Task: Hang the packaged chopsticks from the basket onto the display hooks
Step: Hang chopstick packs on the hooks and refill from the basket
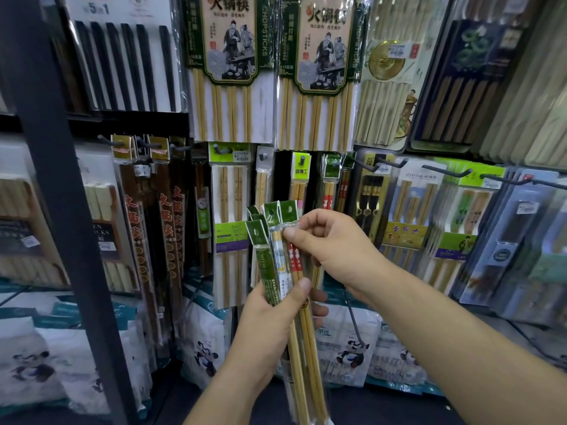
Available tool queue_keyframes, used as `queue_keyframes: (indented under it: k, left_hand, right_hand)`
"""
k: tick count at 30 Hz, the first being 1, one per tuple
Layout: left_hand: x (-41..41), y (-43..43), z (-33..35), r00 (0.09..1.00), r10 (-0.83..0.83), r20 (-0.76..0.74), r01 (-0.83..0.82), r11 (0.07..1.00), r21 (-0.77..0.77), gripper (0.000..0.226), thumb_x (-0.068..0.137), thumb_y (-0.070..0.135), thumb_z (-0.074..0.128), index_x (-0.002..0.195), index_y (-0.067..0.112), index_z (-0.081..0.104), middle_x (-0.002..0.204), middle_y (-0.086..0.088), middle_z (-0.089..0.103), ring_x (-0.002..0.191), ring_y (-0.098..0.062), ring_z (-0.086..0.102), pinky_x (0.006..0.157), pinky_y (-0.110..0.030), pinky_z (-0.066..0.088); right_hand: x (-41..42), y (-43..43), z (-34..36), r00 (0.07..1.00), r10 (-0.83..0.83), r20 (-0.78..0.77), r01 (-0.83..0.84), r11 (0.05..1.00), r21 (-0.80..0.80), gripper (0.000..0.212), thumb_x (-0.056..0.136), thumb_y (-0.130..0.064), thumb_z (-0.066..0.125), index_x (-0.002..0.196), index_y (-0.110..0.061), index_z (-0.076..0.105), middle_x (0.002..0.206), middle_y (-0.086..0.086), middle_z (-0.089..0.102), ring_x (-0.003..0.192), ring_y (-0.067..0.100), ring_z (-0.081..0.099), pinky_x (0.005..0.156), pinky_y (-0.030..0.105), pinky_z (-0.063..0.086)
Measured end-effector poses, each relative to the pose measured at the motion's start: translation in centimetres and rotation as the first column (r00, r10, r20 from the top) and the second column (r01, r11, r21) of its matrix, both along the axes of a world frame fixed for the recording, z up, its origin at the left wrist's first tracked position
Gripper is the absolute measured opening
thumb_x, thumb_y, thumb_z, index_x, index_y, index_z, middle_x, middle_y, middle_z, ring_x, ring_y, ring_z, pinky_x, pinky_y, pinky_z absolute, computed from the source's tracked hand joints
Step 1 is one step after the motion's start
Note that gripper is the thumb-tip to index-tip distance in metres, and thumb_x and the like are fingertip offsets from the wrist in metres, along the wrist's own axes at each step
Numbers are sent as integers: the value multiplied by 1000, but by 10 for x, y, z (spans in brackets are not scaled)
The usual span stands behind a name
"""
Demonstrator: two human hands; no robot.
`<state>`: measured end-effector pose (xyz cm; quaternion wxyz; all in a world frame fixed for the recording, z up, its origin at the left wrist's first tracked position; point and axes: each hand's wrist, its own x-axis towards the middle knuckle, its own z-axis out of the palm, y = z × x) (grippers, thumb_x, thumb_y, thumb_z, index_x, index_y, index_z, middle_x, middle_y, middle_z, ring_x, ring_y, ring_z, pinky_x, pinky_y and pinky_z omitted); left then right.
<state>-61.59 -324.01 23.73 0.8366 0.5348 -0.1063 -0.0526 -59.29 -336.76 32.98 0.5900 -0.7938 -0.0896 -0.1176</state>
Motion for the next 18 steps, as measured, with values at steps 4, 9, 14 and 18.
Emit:
queue_keyframes:
  k: [4, 9, 14, 18]
  left_hand:
    - [-1, 0, 1, 999, 39, -14, -39, 999, 27, 34, 85, 38, 74, 112, 19, 68, 95, -5, 81, 86, -21, 79, 64, -26, 61]
    - [5, 2, -1, 994, 99, -35, -99, 995, 12, 20, 99, 19, 67, 113, 6, 65, 90, -11, 80, 79, -25, 77, 62, -33, 62]
    - [7, 2, -4, 991, 125, -37, -126, 992, -14, 18, 97, 19, 70, 108, 5, 68, 78, -9, 75, 72, -23, 73, 62, -36, 62]
    - [7, 2, -6, 992, 120, -37, -121, 992, -21, 20, 96, 19, 71, 108, 4, 68, 76, -7, 72, 71, -22, 72, 62, -36, 63]
  right_hand:
    - [-1, -7, 8, 991, -101, 84, 102, 995, -6, 9, 93, -27, 73, 93, -18, 75, 75, -7, 69, 66, 0, 62, 64, 17, 48]
    - [2, -18, 31, 949, -268, 168, 245, 958, 147, 28, 101, -31, 61, 80, -18, 73, 70, 1, 60, 68, 18, 57, 76, 41, 55]
    - [14, -19, 44, 923, -347, 164, 321, 933, 165, 31, 103, -26, 57, 76, -14, 68, 59, -3, 48, 56, 10, 47, 60, 16, 51]
    - [24, -19, 41, 917, -369, 153, 343, 924, 171, 36, 102, -24, 56, 67, -20, 64, 51, -9, 42, 48, 8, 41, 51, 10, 45]
